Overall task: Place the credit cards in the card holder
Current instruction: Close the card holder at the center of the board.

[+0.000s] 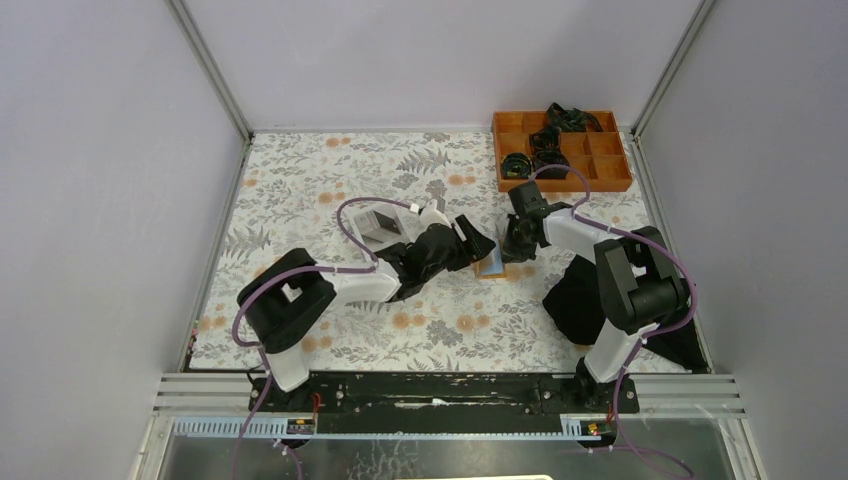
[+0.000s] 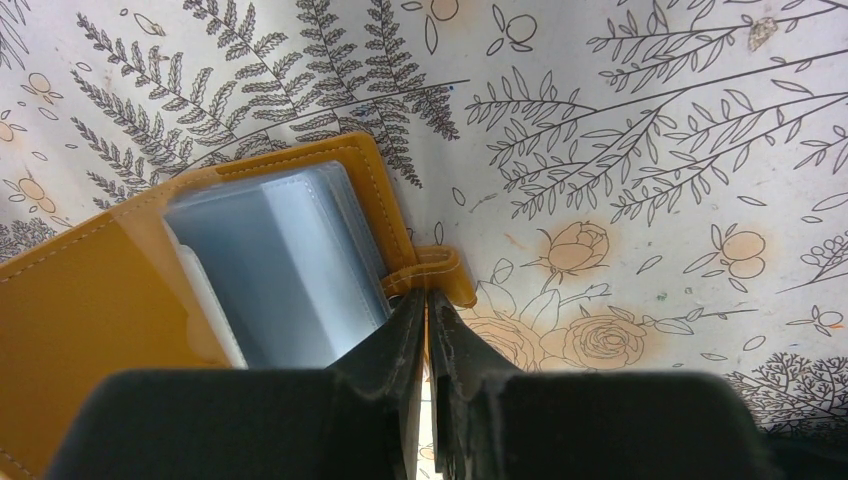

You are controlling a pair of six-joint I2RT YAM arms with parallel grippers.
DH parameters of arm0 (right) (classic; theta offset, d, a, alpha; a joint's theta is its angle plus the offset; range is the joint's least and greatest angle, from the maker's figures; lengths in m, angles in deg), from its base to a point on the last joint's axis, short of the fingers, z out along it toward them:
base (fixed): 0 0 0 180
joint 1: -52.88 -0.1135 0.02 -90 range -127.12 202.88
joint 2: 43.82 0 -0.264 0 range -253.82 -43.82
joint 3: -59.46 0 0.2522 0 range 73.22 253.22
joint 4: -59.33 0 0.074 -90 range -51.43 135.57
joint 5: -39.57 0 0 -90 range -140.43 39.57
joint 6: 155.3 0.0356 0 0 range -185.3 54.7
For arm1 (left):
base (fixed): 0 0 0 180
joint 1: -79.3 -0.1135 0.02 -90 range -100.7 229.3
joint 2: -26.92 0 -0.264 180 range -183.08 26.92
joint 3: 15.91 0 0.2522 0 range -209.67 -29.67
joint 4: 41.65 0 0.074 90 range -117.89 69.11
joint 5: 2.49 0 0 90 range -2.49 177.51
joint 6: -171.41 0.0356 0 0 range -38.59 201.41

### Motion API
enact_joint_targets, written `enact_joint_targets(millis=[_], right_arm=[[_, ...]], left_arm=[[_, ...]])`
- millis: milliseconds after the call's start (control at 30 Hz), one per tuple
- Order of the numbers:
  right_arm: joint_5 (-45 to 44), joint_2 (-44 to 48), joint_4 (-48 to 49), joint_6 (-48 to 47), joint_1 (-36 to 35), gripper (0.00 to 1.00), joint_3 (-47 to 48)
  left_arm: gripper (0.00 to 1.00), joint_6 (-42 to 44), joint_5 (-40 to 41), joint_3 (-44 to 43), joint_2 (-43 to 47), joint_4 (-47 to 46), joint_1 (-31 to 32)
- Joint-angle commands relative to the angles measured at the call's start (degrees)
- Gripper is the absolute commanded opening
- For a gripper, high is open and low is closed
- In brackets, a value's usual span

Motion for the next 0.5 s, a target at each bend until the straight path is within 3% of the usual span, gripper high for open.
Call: enact_joint_targets(millis=[0,467], right_arm=[[1.01,-2.17,-2.49,-0.13,-1.06,0.12,-2.62],[-1.46,0.81,-2.92,0.03,-0.98,0.13,-3.58]], left_arm=[[0.74,0.88,-1.3,-2.93,-2.24,-3.8,0.8],[0.74,0.06,-2.77,-6.63,-7.23,-3.71,1.84]])
